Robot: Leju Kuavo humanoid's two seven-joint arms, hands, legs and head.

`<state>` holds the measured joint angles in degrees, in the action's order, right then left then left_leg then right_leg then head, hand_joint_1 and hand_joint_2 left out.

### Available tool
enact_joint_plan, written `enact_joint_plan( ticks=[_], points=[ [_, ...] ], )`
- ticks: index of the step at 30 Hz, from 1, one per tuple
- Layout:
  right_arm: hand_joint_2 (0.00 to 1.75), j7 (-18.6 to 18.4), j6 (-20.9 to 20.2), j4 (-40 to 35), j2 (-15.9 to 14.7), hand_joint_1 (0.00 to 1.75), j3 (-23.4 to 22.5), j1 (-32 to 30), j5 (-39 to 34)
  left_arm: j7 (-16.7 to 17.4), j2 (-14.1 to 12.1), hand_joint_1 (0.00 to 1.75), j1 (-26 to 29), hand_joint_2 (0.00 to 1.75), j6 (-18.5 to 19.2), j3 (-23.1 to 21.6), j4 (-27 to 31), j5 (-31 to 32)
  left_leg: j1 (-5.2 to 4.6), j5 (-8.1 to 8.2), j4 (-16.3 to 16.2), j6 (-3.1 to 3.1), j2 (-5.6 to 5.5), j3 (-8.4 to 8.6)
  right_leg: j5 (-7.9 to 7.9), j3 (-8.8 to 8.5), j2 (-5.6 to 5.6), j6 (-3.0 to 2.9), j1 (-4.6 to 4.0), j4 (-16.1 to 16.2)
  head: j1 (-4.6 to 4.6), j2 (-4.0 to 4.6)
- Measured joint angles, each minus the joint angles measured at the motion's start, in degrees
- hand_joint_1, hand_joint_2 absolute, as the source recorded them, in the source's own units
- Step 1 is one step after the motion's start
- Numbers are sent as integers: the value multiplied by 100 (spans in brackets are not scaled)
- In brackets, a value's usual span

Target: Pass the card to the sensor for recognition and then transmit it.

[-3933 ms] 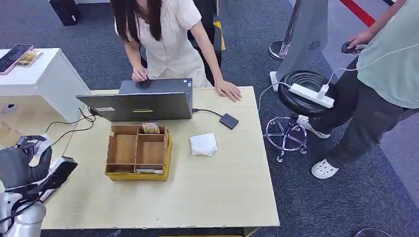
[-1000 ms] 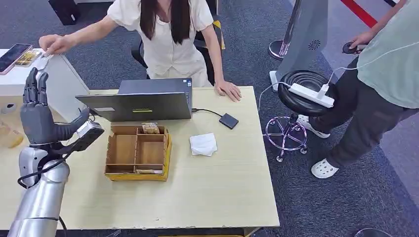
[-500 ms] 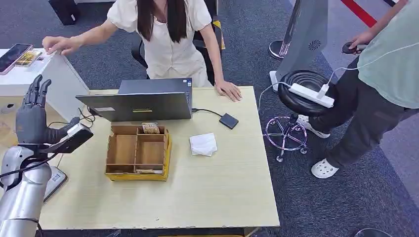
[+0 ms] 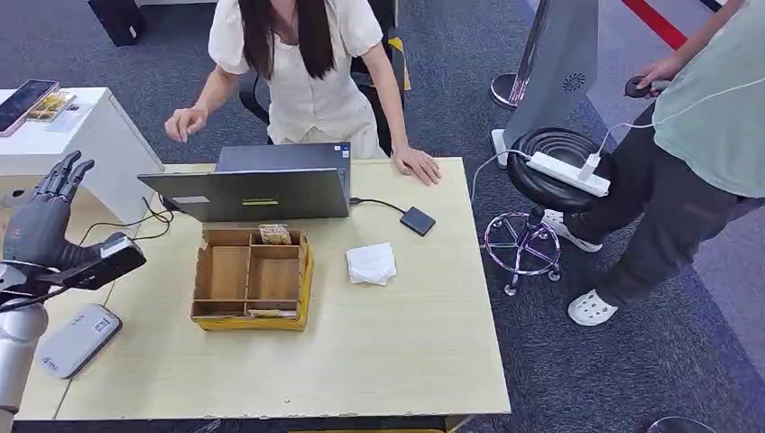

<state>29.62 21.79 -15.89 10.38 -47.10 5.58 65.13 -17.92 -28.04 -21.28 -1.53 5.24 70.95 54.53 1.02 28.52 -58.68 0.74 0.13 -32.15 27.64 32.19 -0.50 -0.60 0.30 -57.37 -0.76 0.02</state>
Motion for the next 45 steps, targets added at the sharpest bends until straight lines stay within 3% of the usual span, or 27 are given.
enact_joint_plan(
  ticks=[7,11,16,20,26,34,38,45],
  points=[
    [175,11,-2,0,-15,0,0,-4,0,26,-286,0,-62,175,87,-146,0,11,0,0,0,0,1,-1,0,1,-1,0,0,0,0,0],
    [175,33,-2,-7,-22,0,0,-8,-37,-120,-479,0,-73,175,166,-184,42,-210,1,0,0,0,5,-2,0,1,-4,0,0,-1,0,0],
    [175,74,-11,-17,-39,0,-4,-46,-92,-212,-819,0,239,175,301,-188,421,-481,1,1,1,0,7,-4,1,1,-7,-1,-1,-1,-2,0],
    [175,101,-2,-22,-59,0,-26,-100,-155,-214,-1207,0,871,175,495,-79,911,-721,2,4,3,2,19,-6,2,6,-19,-2,-1,-2,0,0],
    [175,129,-4,-37,-101,0,-138,-185,-223,-214,-1683,0,2063,175,734,556,1797,-898,1,9,3,1,17,-10,5,9,-16,0,-1,-2,0,0],
    [175,133,-13,-74,-103,0,-254,-204,-223,-264,-1790,0,3189,175,962,1148,2700,-824,1,8,3,0,15,-10,4,7,-14,1,-1,-2,0,0],
    [175,136,-15,-79,-103,0,-299,-203,-212,-253,-1836,0,3511,175,1178,1318,3041,-859,2,8,3,1,11,-11,4,7,-10,0,-1,-2,-2,0],
    [175,144,-17,-101,-103,0,-376,-201,-201,-142,-2170,0,3947,175,1652,1535,3478,-1036,4,8,3,1,7,-11,4,6,-4,0,-4,-2,0,0]
  ],
)
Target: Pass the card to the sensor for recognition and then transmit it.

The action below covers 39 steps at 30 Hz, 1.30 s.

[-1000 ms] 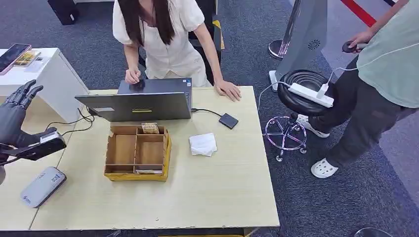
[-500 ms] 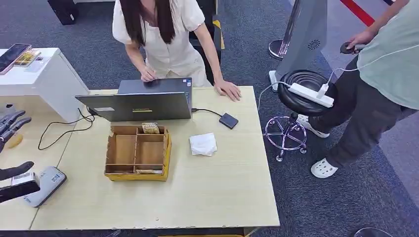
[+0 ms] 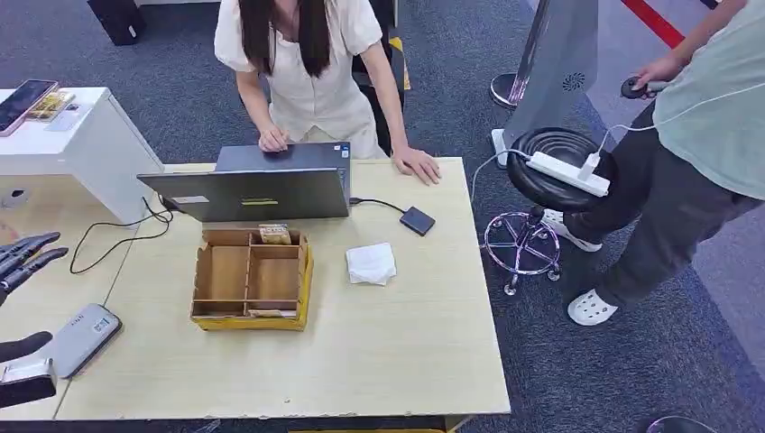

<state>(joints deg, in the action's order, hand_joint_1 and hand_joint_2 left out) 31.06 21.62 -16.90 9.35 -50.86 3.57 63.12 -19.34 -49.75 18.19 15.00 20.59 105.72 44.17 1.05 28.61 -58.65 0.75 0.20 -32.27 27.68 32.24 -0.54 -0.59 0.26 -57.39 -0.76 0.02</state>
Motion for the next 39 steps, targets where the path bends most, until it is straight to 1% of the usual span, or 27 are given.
enact_joint_plan(
  ticks=[5,12,14,17,21,24,25,28,31,33,39],
  points=[
    [175,11,0,0,0,0,-74,-1,-2,55,-52,0,317,175,-11,33,319,103,0,0,0,0,-1,-1,0,0,1,0,0,0,-2,0],
    [175,7,0,0,0,0,-85,-1,4,68,-65,0,496,175,-26,33,489,169,0,0,0,0,-1,-1,0,0,2,0,0,0,0,0],
    [175,-11,2,0,0,0,-98,-1,4,83,-63,0,583,175,-99,26,548,300,0,0,0,0,-1,0,0,0,2,0,0,0,0,0],
    [175,-11,0,-2,0,0,-148,-1,7,207,-48,0,726,175,-273,-39,612,539,0,0,0,0,-1,-1,0,0,2,0,0,0,0,0],
    [175,-11,-9,-20,0,0,-212,1,7,319,24,0,847,175,-516,-184,647,794,0,0,0,0,-1,-1,0,0,2,0,0,0,2,0],
    [175,-13,-11,-33,0,0,-227,4,22,429,94,0,874,175,-680,-381,647,1056,-1,0,0,0,-2,-2,0,-1,3,0,1,0,0,0],
    [175,-22,-11,-33,0,0,-234,5,55,481,138,0,873,175,-785,-477,647,1181,-2,0,0,0,-3,-2,0,-1,4,0,1,0,0,0],
    [175,-26,-13,-33,0,0,-275,5,118,669,344,0,870,175,-1115,-890,640,1530,-3,0,0,-1,-3,-2,0,-1,4,0,3,1,0,0],
    [175,-26,-11,-44,0,0,-326,7,153,798,457,0,869,175,-1292,-1238,618,1607,-3,0,0,-1,-5,-2,0,-1,6,0,3,1,2,0],
    [175,-26,-11,-48,0,0,-354,7,173,842,505,0,867,175,-1325,-1379,603,1617,-3,1,-1,-1,-5,-2,0,-1,5,0,3,1,2,0],
    [175,-26,-13,-63,0,0,-378,9,188,852,606,0,835,175,-1340,-1567,548,1580,-1,1,-1,-1,-5,-1,0,-1,6,0,1,1,0,0]
  ],
)
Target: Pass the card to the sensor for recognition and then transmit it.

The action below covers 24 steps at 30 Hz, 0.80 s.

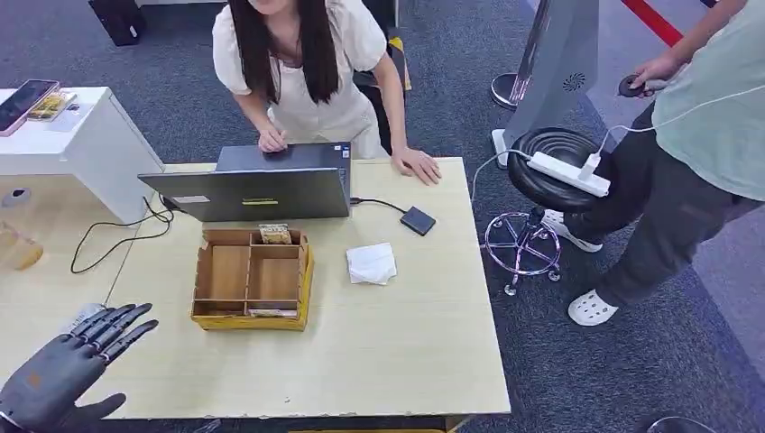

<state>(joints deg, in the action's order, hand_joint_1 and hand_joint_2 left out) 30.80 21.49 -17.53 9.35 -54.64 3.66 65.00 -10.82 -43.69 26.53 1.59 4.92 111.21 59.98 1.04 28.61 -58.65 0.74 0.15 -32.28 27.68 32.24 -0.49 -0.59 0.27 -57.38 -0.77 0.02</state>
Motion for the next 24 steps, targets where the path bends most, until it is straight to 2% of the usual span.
enact_joint_plan(
  ticks=[6,11,12,13,17,24],
  points=[
    [175,2,-57,0,0,0,-20,18,63,-7,234,0,-119,175,-74,-291,-207,142,0,0,0,0,0,0,0,0,0,0,0,0,0,0],
    [175,2,-57,0,0,0,-24,21,68,9,260,0,-144,175,-111,-334,-240,187,0,0,0,0,0,0,0,0,0,0,0,0,2,0],
    [175,0,-55,0,0,0,-46,28,70,59,369,0,-280,175,-192,-465,-343,284,-2,0,0,0,-7,0,0,-1,8,0,1,0,2,0],
    [175,0,-57,0,2,0,-90,27,85,256,557,0,-489,175,-247,-623,-457,615,-2,0,-1,0,-9,0,0,-1,9,0,2,0,2,0],
    [175,0,-85,0,18,0,-122,31,138,341,1014,0,-866,175,-286,-872,-706,1020,-3,-1,-2,-1,-12,0,0,-3,14,0,3,1,2,0],
    [175,-7,-85,-9,35,0,-138,37,190,435,1532,0,-1306,175,-406,-1174,-1045,1298,-5,-1,-3,-1,-11,1,-1,-2,13,1,5,1,2,0]
  ],
)
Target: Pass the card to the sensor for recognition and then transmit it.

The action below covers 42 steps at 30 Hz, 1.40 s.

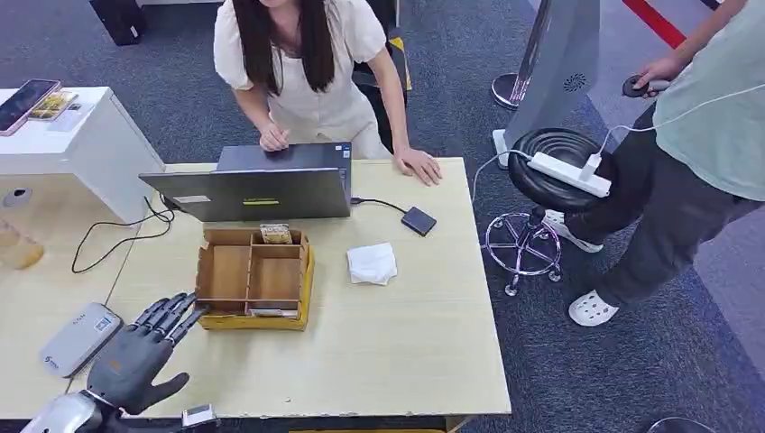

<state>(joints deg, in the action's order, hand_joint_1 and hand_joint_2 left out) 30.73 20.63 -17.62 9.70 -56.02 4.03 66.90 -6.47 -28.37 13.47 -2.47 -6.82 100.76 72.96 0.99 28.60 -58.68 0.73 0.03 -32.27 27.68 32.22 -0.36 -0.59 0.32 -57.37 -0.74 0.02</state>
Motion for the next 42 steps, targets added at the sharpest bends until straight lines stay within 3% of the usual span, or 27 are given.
enact_joint_plan(
  ticks=[11,26,42],
  points=[
    [175,-31,0,-22,9,0,-90,-3,48,26,389,0,-195,175,-22,-162,-247,68,1,0,0,0,1,0,0,2,-1,0,-1,0,-4,0],
    [175,4,-9,-44,26,0,-146,20,118,306,841,0,-578,175,-175,-173,-562,680,0,-1,-1,-1,1,0,0,1,-1,0,-1,0,-2,0],
    [175,4,-11,-70,33,0,-260,19,140,393,1134,0,-723,175,-238,-173,-778,903,1,-1,-1,-1,1,0,0,1,-1,0,-1,0,0,0]
  ],
)
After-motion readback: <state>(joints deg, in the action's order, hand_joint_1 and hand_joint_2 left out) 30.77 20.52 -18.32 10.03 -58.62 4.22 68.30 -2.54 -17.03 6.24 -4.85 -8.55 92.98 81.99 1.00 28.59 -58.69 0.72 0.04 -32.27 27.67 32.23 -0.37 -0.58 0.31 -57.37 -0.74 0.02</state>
